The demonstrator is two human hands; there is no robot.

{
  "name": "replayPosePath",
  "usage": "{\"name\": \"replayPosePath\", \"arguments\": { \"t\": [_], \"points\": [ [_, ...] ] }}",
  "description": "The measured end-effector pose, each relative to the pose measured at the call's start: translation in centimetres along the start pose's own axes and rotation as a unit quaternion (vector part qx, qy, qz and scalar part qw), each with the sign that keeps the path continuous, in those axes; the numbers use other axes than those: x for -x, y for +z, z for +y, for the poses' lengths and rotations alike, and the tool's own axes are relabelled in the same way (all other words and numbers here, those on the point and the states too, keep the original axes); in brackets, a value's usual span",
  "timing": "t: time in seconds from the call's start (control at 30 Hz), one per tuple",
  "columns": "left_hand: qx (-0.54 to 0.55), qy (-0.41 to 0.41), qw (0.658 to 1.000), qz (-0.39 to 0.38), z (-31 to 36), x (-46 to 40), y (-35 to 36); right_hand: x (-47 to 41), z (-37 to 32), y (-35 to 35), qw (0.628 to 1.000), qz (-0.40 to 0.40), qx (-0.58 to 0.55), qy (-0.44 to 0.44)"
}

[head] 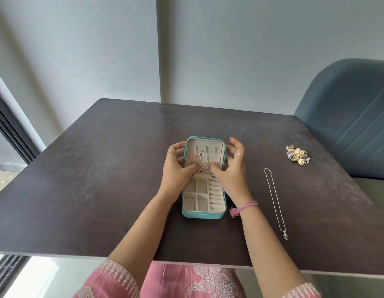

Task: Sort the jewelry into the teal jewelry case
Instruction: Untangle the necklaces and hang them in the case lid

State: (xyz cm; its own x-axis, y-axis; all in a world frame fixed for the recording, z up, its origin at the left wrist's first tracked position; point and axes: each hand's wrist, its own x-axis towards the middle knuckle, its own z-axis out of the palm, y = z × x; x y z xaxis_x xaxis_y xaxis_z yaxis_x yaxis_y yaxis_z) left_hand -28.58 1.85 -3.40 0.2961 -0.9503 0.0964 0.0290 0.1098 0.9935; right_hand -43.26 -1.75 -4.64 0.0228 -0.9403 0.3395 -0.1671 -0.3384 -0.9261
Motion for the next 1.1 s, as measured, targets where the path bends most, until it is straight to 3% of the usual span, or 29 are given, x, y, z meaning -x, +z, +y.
{"name": "replayPosePath", "arguments": {
  "t": [0.53,0.87,1.1],
  "points": [
    [-0.038,0.008,0.999,-0.033,0.3,0.9,-0.6,0.6,-0.5,-0.3,0.996,-0.007,0.074,-0.039],
    [0.001,-0.007,1.0,0.008,0.3,1.8,0.1,1.1,-0.6,0.2,0.999,0.011,0.039,-0.017],
    [0.0,0.025,0.998,0.056,1.1,2.2,-0.2,1.1,-1.0,-0.4,0.999,0.037,0.029,-0.019]
  ]
}}
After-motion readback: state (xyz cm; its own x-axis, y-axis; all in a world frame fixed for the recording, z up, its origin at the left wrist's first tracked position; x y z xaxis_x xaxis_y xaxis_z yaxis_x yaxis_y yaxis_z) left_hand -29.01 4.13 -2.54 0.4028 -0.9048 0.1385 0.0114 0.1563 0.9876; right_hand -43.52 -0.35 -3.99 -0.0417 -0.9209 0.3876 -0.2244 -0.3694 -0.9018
